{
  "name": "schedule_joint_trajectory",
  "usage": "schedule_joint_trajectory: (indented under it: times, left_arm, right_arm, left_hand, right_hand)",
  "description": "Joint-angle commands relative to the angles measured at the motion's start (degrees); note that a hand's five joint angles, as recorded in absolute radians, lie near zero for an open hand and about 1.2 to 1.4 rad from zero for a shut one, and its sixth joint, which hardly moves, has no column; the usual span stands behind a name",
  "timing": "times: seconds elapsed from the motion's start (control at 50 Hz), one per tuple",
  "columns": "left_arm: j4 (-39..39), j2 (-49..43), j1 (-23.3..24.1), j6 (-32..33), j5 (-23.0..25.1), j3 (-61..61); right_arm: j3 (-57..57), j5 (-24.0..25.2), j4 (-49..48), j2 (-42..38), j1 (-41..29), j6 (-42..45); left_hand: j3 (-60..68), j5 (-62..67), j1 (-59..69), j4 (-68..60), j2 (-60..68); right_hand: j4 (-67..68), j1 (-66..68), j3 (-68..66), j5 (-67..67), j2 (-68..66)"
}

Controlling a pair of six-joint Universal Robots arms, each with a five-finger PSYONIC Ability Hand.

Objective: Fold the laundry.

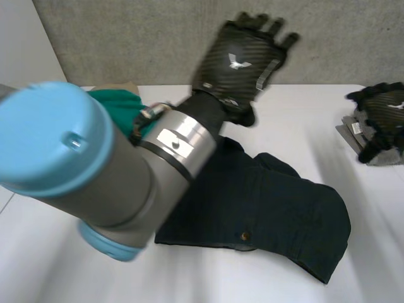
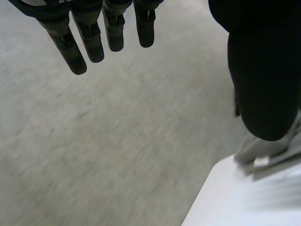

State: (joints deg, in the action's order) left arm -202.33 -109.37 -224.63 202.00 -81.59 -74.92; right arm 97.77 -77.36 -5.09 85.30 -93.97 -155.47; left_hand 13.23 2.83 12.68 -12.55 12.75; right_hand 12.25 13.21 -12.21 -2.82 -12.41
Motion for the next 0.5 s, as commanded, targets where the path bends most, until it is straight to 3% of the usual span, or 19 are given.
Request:
schedule_joint_trajectory:
  times: [0.02,0.04,0.16,0.36,0.5]
  left_arm:
    - [7.4,1.5,-11.0,0.0,-1.3,-3.6]
    - [9.4,1.2,-13.6,-0.1,-1.4,-4.1]
    - [14.7,-3.3,-18.0,0.6,-0.9,-5.6]
    - [15.7,-15.4,-18.3,0.8,1.3,-1.8]
    - [20.0,-22.9,-15.8,2.7,3.0,3.8]
  right_arm:
    - [-0.7,-0.2,7.6,1.3,-12.3,-6.5]
    - [-0.4,-0.4,7.9,1.1,-13.2,-6.8]
    - [3.8,-4.4,8.1,0.1,-15.5,-6.3]
    - [13.1,-8.5,6.6,-0.1,-14.1,-2.0]
    - [18.2,-8.9,-1.9,-1.7,-14.1,-2.1]
  left_hand:
    - [-1.0,-0.6,-0.4,0.3,-0.5]
    - [-1.0,-0.6,-0.4,0.3,-0.5]
    - [-0.7,-0.3,-0.1,0.0,-0.2]
    - [-1.7,-1.3,-1.1,1.0,-1.2]
    - [1.2,1.6,1.7,-1.9,1.7]
  right_hand:
    - [-2.3,-3.2,2.2,2.8,2.4]
    - [-2.3,-3.2,2.2,2.8,2.4]
    - [-2.3,-3.2,2.2,2.8,2.4]
    - [-2.3,-3.2,2.2,2.8,2.4]
    - [-2.3,-3.2,2.2,2.8,2.4]
